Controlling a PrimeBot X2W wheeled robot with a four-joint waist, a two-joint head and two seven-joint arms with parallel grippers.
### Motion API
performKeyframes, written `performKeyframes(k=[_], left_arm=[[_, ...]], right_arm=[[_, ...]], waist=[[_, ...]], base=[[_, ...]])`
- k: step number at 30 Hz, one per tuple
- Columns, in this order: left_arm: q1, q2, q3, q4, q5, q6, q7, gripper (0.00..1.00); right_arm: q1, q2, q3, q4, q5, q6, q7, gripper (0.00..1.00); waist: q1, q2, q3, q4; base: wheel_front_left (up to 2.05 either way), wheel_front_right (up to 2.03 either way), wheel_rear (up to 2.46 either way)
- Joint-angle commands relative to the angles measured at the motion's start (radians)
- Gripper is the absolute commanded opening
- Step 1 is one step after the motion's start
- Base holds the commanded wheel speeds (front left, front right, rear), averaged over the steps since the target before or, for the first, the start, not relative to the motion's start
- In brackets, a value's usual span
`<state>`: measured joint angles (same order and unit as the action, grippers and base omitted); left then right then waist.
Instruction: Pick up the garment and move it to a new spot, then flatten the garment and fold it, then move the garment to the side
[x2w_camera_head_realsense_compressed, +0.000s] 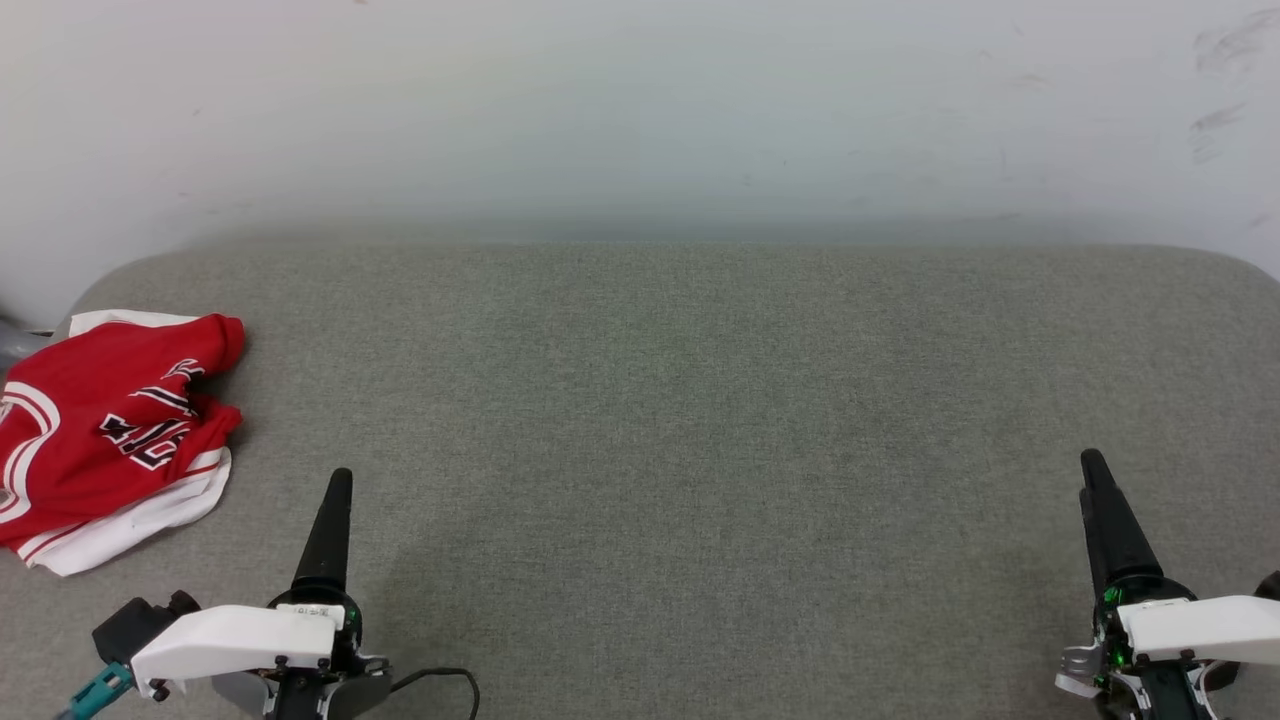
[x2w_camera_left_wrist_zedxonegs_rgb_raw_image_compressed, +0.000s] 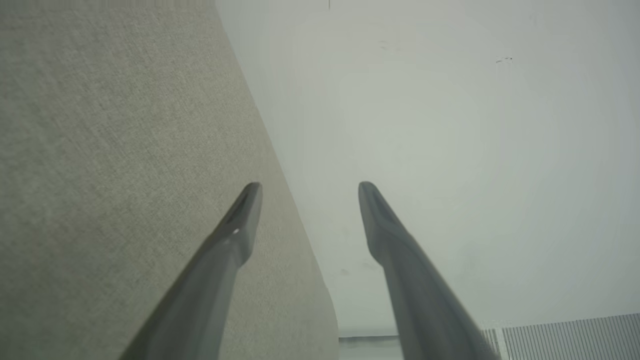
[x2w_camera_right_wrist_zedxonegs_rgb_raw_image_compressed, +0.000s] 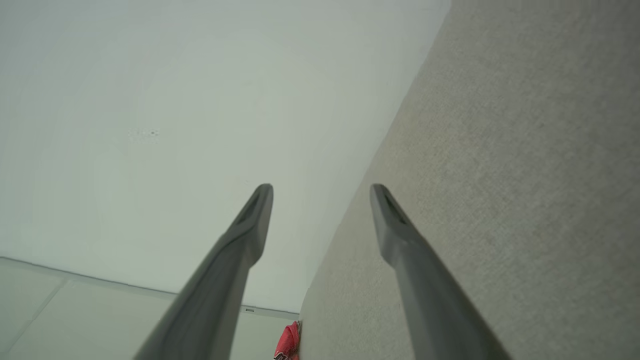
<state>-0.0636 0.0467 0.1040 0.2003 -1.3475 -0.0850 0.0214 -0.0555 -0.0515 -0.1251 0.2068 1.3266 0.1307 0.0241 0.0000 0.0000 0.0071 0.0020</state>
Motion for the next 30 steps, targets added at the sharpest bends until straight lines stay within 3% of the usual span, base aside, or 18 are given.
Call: performKeyframes(k=[1, 15, 30], left_arm=[[-0.019, 0.002, -0.006, -0.037, 0.056, 0.016, -0.013, 1.0], [-0.006, 0.003, -0.059, -0.095, 0.355, 0.105, -0.067, 1.0], [0.007, 0.004, -0.104, -0.096, 0.612, 0.157, -0.115, 1.0]], right_arm=[[-0.004, 0.0, -0.001, -0.038, -0.065, 0.0, -0.014, 1.0], [0.017, 0.0, 0.023, -0.118, -0.393, 0.0, -0.069, 1.0], [0.039, 0.001, 0.037, -0.127, -0.642, 0.0, -0.116, 1.0]], waist=[[0.0, 0.0, 0.001, 0.0], [0.0, 0.0, 0.004, 0.002], [0.0, 0.0, 0.003, 0.007]], base=[[0.0, 0.0, 0.0], [0.0, 0.0, 0.0], [0.0, 0.0, 0.0]])
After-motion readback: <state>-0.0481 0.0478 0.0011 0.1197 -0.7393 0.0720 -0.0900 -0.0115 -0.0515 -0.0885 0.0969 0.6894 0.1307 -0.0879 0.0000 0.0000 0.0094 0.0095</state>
